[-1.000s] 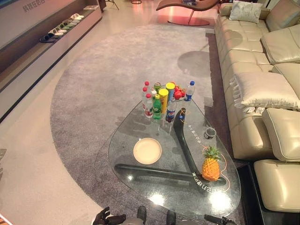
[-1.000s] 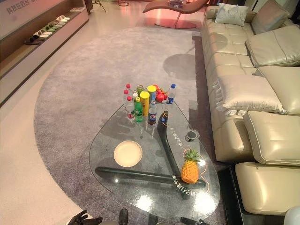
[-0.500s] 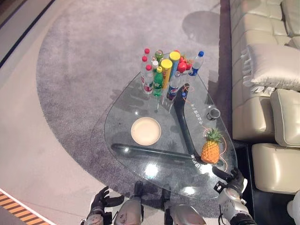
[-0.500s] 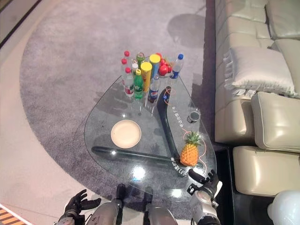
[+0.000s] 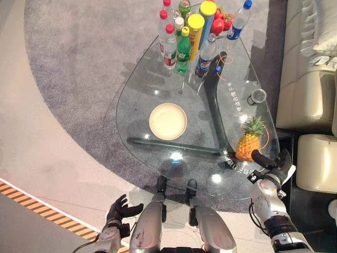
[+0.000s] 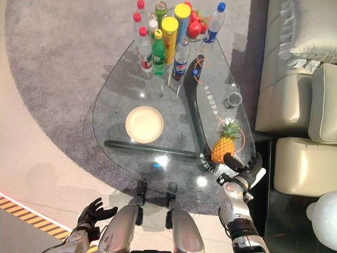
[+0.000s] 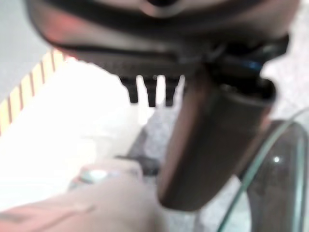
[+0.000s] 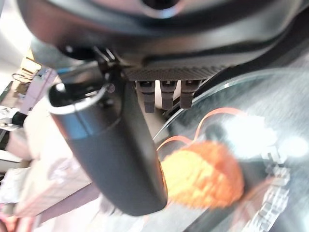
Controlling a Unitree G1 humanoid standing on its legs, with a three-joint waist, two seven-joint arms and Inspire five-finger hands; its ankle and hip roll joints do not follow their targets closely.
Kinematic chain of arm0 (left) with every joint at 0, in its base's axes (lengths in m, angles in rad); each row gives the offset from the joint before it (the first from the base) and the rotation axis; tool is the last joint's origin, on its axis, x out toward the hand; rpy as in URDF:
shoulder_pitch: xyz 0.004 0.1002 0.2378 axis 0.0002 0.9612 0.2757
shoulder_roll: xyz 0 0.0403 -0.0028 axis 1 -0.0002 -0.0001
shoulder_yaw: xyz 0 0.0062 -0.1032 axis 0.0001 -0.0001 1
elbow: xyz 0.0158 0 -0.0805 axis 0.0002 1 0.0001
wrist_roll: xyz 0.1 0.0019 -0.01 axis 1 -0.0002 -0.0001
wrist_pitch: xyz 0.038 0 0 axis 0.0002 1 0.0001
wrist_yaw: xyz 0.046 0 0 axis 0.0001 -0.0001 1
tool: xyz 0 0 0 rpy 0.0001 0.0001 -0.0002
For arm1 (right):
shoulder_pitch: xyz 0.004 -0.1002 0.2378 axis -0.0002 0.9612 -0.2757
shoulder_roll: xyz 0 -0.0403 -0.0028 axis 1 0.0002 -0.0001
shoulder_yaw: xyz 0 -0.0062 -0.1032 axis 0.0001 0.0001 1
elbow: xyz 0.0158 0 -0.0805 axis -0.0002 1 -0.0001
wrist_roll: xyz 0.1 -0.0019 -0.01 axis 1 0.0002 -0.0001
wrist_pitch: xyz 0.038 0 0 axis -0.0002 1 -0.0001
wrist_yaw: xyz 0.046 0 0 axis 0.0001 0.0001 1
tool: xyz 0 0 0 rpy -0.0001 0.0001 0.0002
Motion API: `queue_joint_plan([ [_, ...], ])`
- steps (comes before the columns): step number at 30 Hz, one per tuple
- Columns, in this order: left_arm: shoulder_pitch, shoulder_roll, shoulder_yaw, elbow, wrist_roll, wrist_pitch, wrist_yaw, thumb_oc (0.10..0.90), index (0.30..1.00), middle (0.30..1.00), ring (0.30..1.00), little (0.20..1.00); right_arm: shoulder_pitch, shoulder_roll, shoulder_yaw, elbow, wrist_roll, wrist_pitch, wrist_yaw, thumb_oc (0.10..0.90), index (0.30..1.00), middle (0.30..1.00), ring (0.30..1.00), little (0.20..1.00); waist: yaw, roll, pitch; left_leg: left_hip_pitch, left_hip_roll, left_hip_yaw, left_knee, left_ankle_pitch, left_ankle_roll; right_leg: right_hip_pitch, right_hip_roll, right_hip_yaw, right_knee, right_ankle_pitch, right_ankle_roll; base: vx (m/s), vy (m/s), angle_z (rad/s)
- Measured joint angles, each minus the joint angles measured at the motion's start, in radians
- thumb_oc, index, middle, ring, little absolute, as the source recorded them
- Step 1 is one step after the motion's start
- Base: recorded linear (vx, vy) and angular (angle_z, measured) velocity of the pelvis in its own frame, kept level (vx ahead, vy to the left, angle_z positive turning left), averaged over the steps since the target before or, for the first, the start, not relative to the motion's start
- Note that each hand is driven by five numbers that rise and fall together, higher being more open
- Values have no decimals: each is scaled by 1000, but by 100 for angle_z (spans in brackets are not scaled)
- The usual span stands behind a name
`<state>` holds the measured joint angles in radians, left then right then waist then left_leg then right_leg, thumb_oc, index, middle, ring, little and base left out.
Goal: Pick up the fruit to the plate
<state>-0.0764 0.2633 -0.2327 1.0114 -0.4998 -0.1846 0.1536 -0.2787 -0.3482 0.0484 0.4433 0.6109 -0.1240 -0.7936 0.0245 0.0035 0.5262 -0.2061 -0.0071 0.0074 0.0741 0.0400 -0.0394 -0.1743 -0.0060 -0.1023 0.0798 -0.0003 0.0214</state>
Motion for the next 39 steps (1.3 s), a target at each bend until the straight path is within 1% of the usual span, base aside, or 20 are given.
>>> queue_joint_plan([
  [4, -8, 0, -28, -10, -37, -3, 5, 800, 900, 900, 900, 900, -54, -1, 0, -15, -11, 21, -45, 800, 900, 900, 900, 900, 1, 2, 1, -52, -5, 0, 23, 3, 3, -78, -11, 0, 79, -27, -1, 11, 37, 2],
  [8, -10, -2, -30, -13, -43, -2, 9, 800, 900, 900, 900, 900, -89, -1, 0, -15, -24, 43, -80, 800, 900, 900, 900, 900, 2, 6, 3, -92, -12, 0, 33, 7, 7, -142, -21, 0, 144, -49, -2, 1, 30, 3],
  [13, -13, 0, -30, -23, -77, 1, 14, 800, 900, 900, 900, 900, -136, -11, 0, -8, -37, 109, -123, 800, 900, 900, 900, 900, 1, 17, 8, -137, -19, 1, 50, 11, 11, -207, -31, 3, 204, -68, -4, -1, 16, 0],
  [18, -27, -1, -32, -33, -92, 5, 16, 800, 900, 900, 900, 900, -183, -11, 1, 25, -42, 149, -162, 800, 900, 900, 900, 900, 3, 18, 9, -174, -20, 1, 68, 12, 10, -259, -34, 5, 250, -80, -11, 4, 13, 0],
  [23, -50, -1, -52, -75, -118, 5, 18, 800, 900, 900, 900, 900, -214, -41, 11, 60, -42, 166, -166, 800, 900, 900, 900, 900, 5, 33, 13, -232, -22, 1, 92, 12, 9, -323, -36, 5, 286, -88, -17, 12, 35, 1],
  [29, -51, -1, -70, -121, -155, 11, 18, 800, 900, 900, 900, 900, -233, -63, 33, 60, -42, 170, -166, 800, 900, 900, 900, 900, 2, 35, 13, -268, -22, 2, 105, 13, 9, -365, -36, 9, 305, -88, -20, 8, 18, -2],
  [35, -53, 0, -69, -129, -175, 27, 18, 800, 900, 900, 900, 900, -284, -96, 49, 97, -41, 181, -163, 800, 900, 900, 900, 900, 12, 38, 14, -286, -22, 1, 111, 16, 6, -384, -37, 7, 319, -87, -22, 0, 0, 0],
  [39, -53, 0, -70, -131, -192, 42, 17, 800, 900, 900, 900, 900, -321, -111, 49, 135, -32, 179, -157, 800, 900, 900, 900, 900, 29, 39, 14, -305, -21, -1, 120, 18, 5, -399, -37, 4, 324, -86, -23, 6, 4, 2],
])
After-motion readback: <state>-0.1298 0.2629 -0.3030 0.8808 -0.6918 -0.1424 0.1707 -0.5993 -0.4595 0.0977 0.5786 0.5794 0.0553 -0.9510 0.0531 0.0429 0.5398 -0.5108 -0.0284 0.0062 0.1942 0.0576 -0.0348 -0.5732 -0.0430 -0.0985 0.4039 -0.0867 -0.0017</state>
